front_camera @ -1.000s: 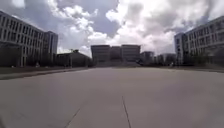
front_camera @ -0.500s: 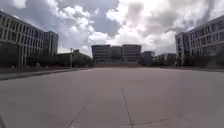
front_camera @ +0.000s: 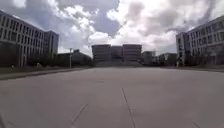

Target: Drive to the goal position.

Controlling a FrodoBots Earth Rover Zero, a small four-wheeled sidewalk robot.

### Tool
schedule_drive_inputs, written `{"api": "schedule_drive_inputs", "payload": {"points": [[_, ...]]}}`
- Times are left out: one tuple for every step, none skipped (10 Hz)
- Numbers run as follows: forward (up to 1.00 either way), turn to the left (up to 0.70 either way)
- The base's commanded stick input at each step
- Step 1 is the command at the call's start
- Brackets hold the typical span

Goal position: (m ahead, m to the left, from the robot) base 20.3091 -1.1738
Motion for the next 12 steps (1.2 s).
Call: {"api": "schedule_drive_inputs", "payload": {"points": [[1.0, 0.0], [1.0, 0.0], [1.0, 0.0], [1.0, 0.0], [1.0, 0.0], [1.0, 0.0], [1.0, 0.0], [1.0, 0.0], [1.0, 0.0], [1.0, 0.0], [1.0, 0.0], [1.0, 0.0]]}}
